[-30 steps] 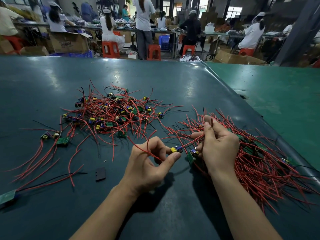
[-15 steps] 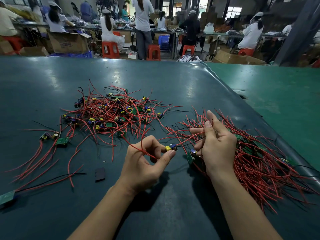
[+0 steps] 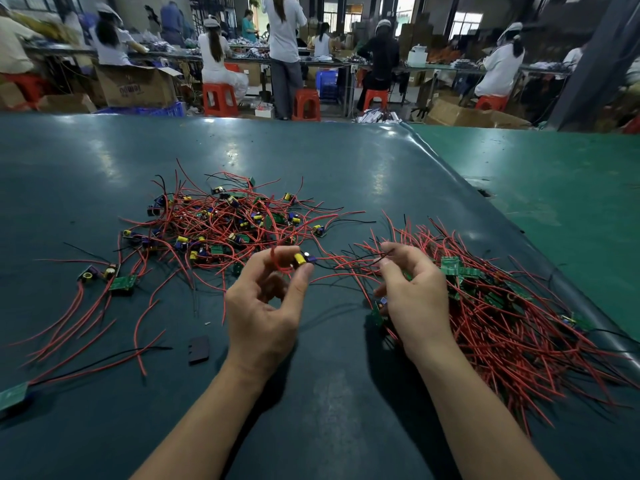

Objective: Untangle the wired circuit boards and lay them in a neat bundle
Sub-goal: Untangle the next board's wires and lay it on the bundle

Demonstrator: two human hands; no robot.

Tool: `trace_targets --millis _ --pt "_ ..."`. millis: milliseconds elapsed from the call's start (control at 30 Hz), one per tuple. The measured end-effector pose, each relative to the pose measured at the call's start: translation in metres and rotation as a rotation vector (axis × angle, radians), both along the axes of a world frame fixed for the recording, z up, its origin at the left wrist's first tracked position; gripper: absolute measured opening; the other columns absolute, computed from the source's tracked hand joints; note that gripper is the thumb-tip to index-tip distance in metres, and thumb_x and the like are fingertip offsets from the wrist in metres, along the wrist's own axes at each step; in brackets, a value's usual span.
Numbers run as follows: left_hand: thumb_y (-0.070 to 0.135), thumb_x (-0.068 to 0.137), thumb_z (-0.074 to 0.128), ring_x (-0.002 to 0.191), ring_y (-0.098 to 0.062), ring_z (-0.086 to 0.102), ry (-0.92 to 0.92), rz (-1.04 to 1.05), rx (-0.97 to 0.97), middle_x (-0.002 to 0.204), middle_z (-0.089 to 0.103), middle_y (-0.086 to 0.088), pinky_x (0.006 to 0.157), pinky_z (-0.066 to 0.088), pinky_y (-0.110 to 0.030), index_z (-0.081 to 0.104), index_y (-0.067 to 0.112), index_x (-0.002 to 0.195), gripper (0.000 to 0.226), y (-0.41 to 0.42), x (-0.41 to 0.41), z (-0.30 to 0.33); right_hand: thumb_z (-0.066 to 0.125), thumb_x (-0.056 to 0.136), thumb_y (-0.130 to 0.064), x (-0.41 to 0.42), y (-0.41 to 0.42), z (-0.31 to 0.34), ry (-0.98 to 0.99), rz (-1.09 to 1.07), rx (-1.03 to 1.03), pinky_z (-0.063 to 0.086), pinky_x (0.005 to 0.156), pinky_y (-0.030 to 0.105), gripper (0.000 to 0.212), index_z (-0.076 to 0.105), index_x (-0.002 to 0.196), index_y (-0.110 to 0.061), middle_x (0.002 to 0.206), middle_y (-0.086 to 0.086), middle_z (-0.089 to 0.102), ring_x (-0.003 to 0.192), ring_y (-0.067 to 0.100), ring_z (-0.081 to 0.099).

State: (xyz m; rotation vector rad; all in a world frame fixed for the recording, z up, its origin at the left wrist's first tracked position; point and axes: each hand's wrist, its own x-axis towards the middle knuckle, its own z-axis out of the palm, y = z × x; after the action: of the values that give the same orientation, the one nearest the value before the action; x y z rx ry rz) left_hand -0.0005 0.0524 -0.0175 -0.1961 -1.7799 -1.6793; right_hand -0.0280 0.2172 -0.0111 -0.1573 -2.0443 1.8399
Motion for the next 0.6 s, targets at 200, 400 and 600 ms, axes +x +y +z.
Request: trace_targets --millis 200,400,600 --pt "0.022 0.079 0.070 0.075 -0.014 0.063 -0.100 -0.038 0.306 0.088 0.070 -0.006 0.072 0.053 -0.030 0.065 0.015 0.093 0.016 -0.004 -0.004 0.012 0.063 0.092 -0.017 0.005 0.002 0.003 0.080 -0.101 0.303 0.046 0.082 0.022 0.033 0.062 0.125 -0.020 0.113 -0.008 0.061 0.077 -0.002 0.057" --pt "0.024 0.077 0.062 0.047 -0.011 0.059 -0.285 -0.528 0.663 0.070 0.070 -0.007 0.048 0.050 -0.020 0.064 0.013 0.087 0.015 -0.009 -0.002 0.021 0.059 0.094 -0.032 0.017 -0.016 0.012 0.004 0.339 -0.081 0.044 0.054 0.016 0.025 0.076 0.089 -0.015 0.076 -0.005 0.072 0.060 0.005 0.060" --pt "0.026 0.078 0.063 0.033 -0.011 0.046 -0.409 -0.638 0.335 0.060 0.064 -0.010 0.035 0.035 -0.014 0.069 0.011 0.079 0.017 0.001 0.004 0.015 0.062 0.080 -0.051 0.024 -0.025 0.007 -0.155 0.604 -0.204 0.024 0.046 0.022 0.037 0.073 0.075 -0.016 0.061 0.007 0.051 0.053 0.018 0.036"
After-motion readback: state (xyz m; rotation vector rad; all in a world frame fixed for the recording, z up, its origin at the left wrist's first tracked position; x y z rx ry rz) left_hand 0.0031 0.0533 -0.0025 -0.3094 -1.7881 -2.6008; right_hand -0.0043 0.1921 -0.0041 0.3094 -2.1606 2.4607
